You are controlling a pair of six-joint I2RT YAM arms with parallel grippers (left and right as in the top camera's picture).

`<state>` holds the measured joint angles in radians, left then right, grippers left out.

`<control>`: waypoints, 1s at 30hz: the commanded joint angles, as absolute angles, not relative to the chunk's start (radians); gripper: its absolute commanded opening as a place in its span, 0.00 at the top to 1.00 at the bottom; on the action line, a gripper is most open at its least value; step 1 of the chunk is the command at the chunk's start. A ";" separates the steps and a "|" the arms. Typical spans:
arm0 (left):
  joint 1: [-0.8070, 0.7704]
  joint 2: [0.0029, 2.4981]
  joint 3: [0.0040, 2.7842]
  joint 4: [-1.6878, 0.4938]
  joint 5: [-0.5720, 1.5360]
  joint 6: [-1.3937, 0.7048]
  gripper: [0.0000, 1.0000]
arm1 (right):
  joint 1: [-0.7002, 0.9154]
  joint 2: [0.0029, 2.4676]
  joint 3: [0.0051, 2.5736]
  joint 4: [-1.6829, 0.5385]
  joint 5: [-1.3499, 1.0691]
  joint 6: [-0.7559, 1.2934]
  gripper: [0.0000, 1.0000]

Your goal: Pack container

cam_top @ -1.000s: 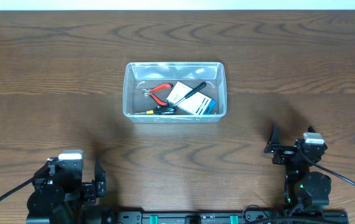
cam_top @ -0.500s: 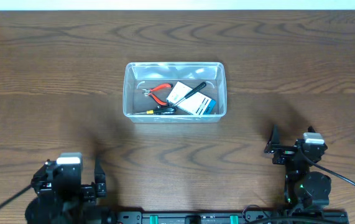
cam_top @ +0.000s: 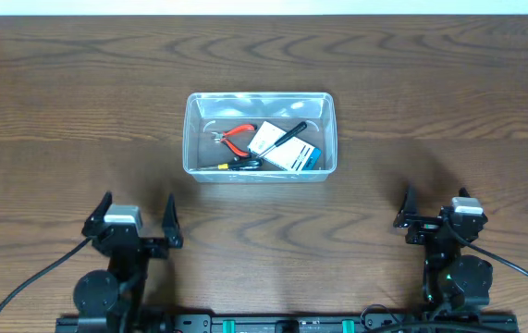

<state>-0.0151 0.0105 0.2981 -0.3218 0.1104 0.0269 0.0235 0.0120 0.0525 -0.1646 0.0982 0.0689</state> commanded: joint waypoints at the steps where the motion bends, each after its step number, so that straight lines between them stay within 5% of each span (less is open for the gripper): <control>1: -0.018 0.002 0.216 -0.209 0.132 -0.002 0.02 | 0.017 0.005 0.049 -0.166 0.108 0.084 0.01; 8: -0.018 0.002 0.045 -0.003 0.132 -0.006 0.02 | 0.017 0.005 0.049 -0.166 0.108 0.084 0.01; 30: -0.019 0.004 0.004 -0.048 0.250 0.134 0.02 | 0.017 0.005 0.049 -0.166 0.108 0.084 0.01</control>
